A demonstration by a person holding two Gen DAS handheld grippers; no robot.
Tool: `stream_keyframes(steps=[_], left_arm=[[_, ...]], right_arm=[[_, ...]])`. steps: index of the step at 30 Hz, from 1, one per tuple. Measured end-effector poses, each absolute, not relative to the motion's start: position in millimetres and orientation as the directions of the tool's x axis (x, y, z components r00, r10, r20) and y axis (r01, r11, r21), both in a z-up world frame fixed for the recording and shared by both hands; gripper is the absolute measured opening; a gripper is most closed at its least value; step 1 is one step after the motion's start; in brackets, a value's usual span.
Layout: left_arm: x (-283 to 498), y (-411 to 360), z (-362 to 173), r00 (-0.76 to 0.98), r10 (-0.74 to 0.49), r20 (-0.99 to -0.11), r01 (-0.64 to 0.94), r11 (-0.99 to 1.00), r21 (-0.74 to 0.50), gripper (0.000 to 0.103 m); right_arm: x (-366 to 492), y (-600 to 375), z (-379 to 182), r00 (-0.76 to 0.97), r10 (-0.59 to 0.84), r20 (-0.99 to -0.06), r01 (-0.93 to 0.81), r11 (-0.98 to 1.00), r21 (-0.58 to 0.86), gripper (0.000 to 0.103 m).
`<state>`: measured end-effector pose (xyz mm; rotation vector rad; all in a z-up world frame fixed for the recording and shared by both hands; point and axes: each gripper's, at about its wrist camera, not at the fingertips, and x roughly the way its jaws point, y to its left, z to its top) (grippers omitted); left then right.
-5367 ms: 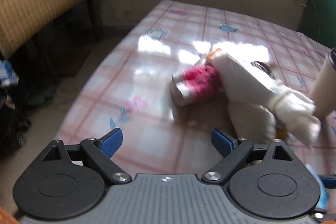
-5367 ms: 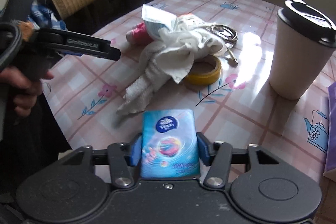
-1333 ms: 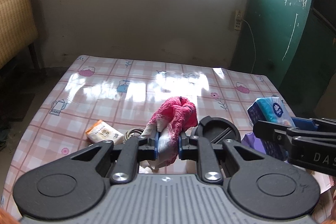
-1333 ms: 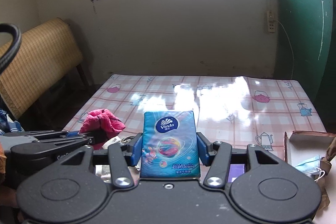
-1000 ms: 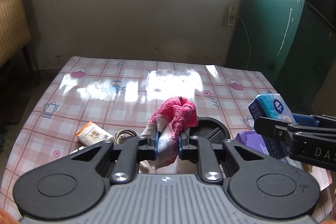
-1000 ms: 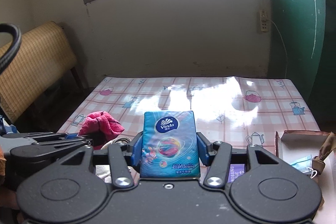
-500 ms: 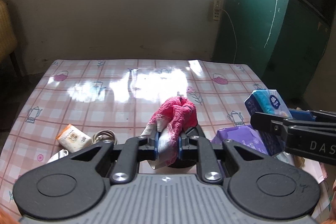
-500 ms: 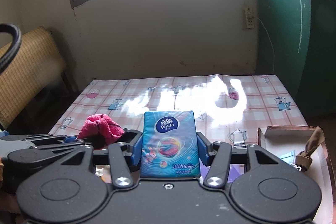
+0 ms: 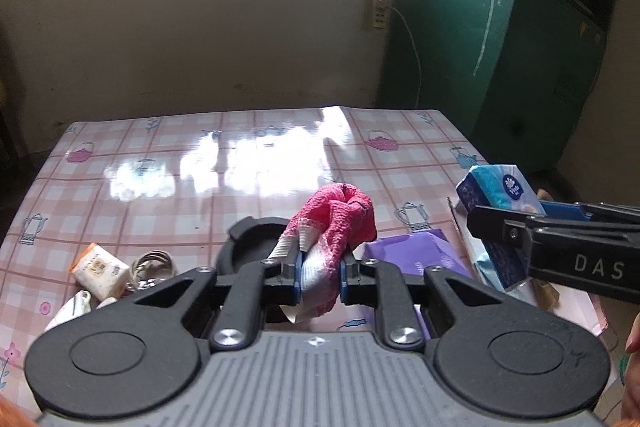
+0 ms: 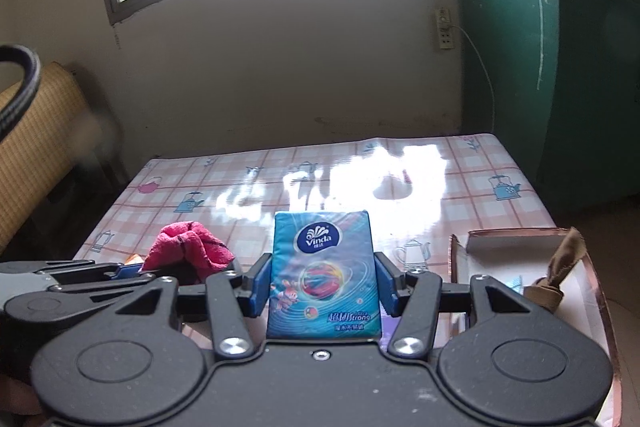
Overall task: Organize soft objects
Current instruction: 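Carry the pink cloth and tissue pack with both tools toward the cardboard box, then open both tools to drop the pink cloth and tissue pack into the box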
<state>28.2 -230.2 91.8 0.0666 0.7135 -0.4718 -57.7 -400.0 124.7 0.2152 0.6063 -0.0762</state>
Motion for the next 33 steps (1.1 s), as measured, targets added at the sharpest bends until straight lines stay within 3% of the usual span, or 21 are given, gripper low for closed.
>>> stream_keyframes(steps=[18, 33], left_arm=[[13.3, -276.4, 83.2, 0.602, -0.452, -0.658, 0.533, 0.841, -0.09, 0.02], [-21.0, -350.2, 59.7, 0.428, -0.594, -0.682, 0.691, 0.701, -0.177, 0.02]], right_arm=[[-75.7, -450.5, 119.8, 0.808, -0.087, -0.583, 0.223, 0.961, 0.166, 0.064], [-110.1, -517.2, 99.1, 0.752, -0.194, -0.63, 0.354, 0.925, 0.138, 0.064]])
